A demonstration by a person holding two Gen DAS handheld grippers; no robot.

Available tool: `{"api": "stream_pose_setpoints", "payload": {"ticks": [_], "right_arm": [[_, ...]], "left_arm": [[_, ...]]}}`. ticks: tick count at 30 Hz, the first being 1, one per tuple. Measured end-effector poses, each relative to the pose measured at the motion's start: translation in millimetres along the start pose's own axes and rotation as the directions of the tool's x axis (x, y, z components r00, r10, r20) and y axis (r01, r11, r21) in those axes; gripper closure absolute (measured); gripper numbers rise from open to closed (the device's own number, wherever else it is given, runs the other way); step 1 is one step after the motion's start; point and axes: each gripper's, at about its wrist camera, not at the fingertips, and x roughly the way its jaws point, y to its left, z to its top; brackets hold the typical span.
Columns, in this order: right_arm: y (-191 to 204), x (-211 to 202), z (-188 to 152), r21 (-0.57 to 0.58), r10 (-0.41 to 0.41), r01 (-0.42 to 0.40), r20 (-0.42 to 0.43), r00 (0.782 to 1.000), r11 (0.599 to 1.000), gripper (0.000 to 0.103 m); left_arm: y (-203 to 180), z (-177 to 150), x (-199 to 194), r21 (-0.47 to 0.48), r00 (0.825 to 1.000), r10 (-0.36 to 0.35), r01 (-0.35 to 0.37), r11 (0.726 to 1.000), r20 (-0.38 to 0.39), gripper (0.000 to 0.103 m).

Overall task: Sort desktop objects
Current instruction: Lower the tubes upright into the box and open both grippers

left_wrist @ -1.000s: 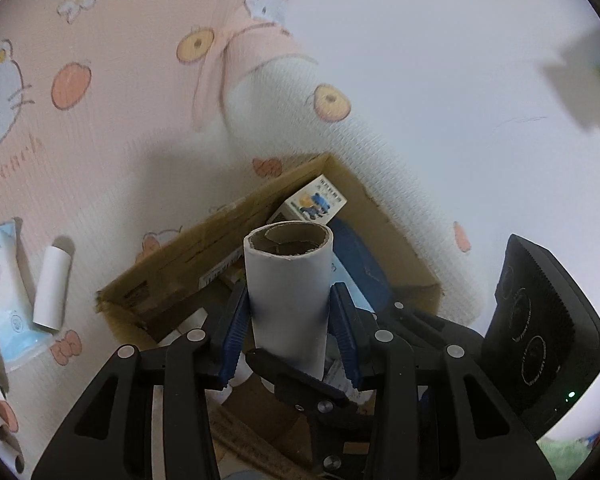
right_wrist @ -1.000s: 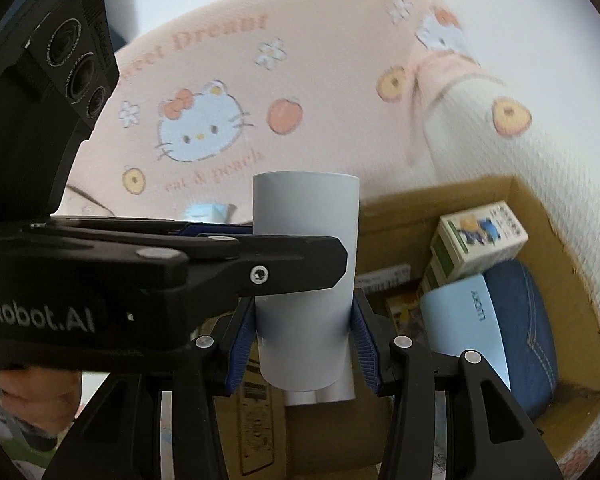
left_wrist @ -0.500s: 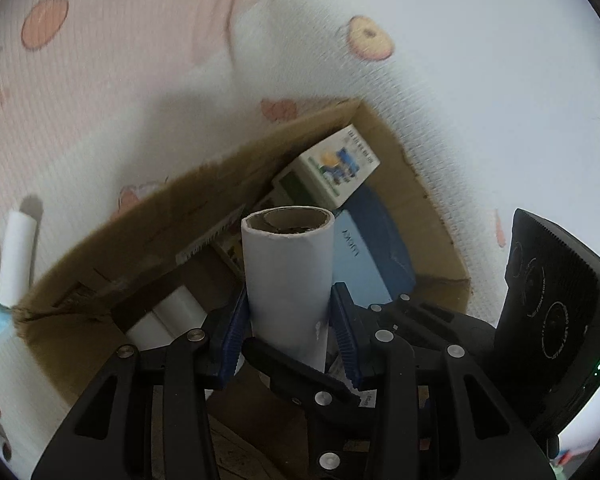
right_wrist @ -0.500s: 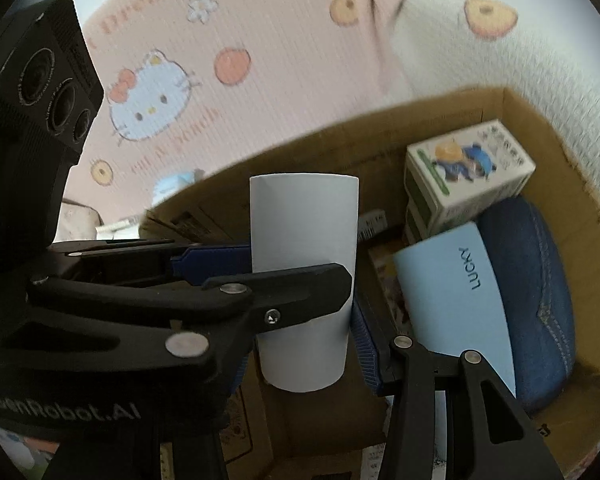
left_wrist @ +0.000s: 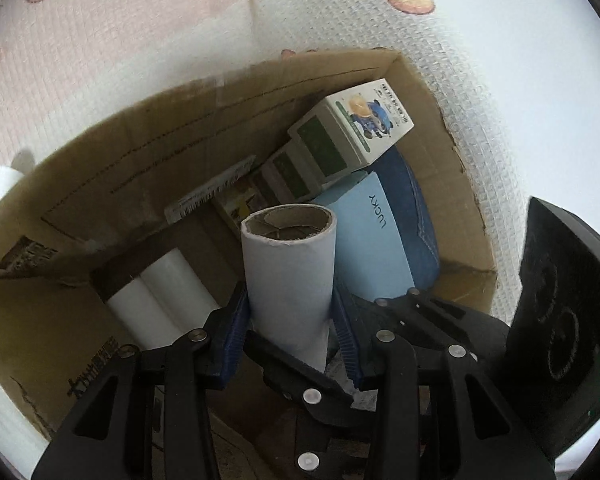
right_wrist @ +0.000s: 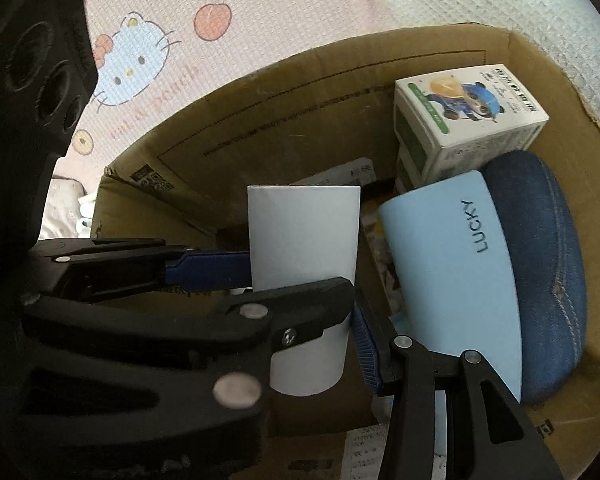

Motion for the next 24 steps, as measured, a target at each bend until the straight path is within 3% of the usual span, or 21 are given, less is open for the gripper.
{"api": "stream_pose_setpoints", "payload": {"ticks": [9,13,20,24], "right_arm": [[-4.6,-4.7,-0.5,-0.015,-0.011,0.011,-0.004,1.0,1.0,0.061],[-6.7,-6.0,0.7,-0.011,-0.024,0.024,0.001,1.0,1.0,0.078],[-6.2,-24.3,-3.2,-0.04,-0.148,0.149,0.033,0.988,0.988,0.078],[-5.4,-43.4,-10.2,-0.09,-0.229,0.237,0.091,0.969,0.967,0.078]], "left_arm": [[8.5,-0.1,19.0,-0.068,0.997,0.043,-0.047,0.997,-0.065,0.059],[15.9,1.7,29.4,-0.166,0.994,0.039,-0.055,0.985,-0.099,0.059],[11.5,4.0,37.0,-0.202,0.988,0.092,-0.115,0.973,-0.121,0.059],[18.6,-2.7,45.9,-0.219,0.974,0.179,-0.207,0.954,-0.141,0.059]]}}
